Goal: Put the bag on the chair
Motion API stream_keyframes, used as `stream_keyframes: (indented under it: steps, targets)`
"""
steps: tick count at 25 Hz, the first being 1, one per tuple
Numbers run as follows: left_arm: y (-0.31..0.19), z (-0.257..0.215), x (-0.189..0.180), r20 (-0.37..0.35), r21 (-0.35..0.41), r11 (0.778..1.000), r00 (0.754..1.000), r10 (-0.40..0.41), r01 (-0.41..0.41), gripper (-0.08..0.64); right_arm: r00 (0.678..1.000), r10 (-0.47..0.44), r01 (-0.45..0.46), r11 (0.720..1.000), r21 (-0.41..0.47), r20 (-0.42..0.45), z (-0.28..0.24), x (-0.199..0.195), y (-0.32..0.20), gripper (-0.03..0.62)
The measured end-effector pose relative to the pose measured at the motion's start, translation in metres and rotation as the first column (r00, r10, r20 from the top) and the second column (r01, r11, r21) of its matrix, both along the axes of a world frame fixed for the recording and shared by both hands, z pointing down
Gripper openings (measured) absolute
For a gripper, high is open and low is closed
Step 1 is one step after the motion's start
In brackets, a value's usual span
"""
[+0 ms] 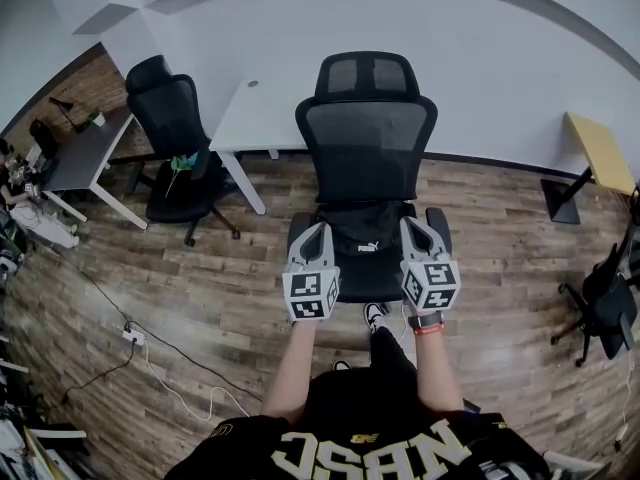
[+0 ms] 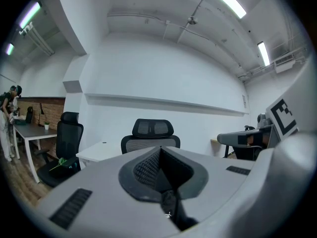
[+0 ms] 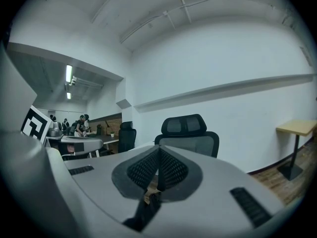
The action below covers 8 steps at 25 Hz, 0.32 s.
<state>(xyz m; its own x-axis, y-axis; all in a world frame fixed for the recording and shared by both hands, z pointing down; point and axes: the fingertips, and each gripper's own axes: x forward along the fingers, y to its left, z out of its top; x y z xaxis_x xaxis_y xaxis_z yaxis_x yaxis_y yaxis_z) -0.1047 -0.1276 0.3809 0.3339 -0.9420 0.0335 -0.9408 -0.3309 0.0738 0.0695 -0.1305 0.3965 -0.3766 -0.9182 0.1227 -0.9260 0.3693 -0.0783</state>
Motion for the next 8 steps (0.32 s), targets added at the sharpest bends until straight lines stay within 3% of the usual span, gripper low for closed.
stream_keyframes:
  steps: [8]
  targets:
    - [0.004,0.000,-0.025,-0.006,0.005,1.000,1.000,-0.019,0.019,0.015,0.999,-0.041,0.041,0.999,-0.004,-0.015,0.002,-0.029,-0.005,0.009]
